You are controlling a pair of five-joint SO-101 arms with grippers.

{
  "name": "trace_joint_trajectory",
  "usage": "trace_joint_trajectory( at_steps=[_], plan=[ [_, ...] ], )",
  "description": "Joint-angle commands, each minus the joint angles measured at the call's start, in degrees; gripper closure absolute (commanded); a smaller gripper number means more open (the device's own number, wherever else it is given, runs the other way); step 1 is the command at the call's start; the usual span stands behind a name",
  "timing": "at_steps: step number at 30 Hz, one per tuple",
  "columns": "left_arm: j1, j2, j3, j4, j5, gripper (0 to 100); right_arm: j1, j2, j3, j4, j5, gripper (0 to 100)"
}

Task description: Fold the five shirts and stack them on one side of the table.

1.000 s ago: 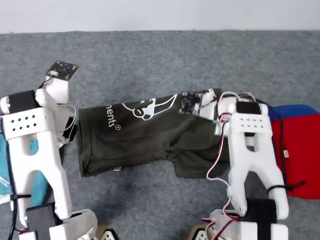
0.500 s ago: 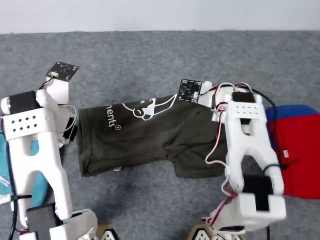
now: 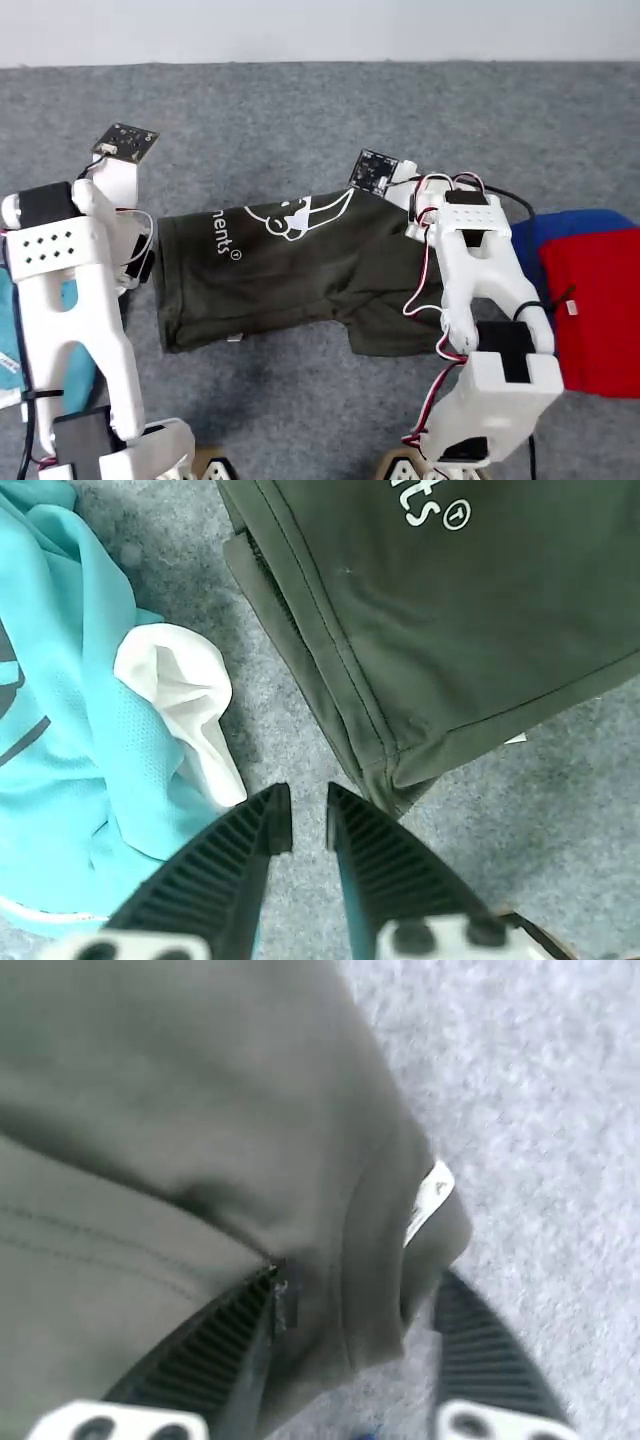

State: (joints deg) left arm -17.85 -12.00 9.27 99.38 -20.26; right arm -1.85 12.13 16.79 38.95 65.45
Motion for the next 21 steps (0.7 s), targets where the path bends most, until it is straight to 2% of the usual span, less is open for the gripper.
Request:
trace_joint_trajectory(
  at_steps=[1, 5, 7, 11, 15, 21],
  plan=[
    [0.0, -1.8, 0.0, 0.1, -0.9, 93, 0.8, -8.6, -2.3, 9.3, -1.8, 72.1],
    [0.0, -1.8, 0.0, 0.1, -0.9, 93, 2.8, -17.4, -1.9, 28.7, -1.6, 72.2],
    [0.0, -1.8, 0.0, 0.1, -0.9, 93, 3.4, -20.3, -0.8, 36.4, 1.3, 73.3],
    [0.0, -1.8, 0.0, 0.1, -0.9, 93, 3.1, -24.1, 6.0, 48.1, 9.7, 86.3],
    [0.0, -1.8, 0.0, 0.1, -0.9, 93, 3.5, -26.3, 15.7, 46.8, 10.3, 94.8],
    [0.0, -1.8, 0.1, 0.4, -0.9, 93, 3.4, -27.1, 25.1, 35.8, 10.3, 85.7]
  ],
)
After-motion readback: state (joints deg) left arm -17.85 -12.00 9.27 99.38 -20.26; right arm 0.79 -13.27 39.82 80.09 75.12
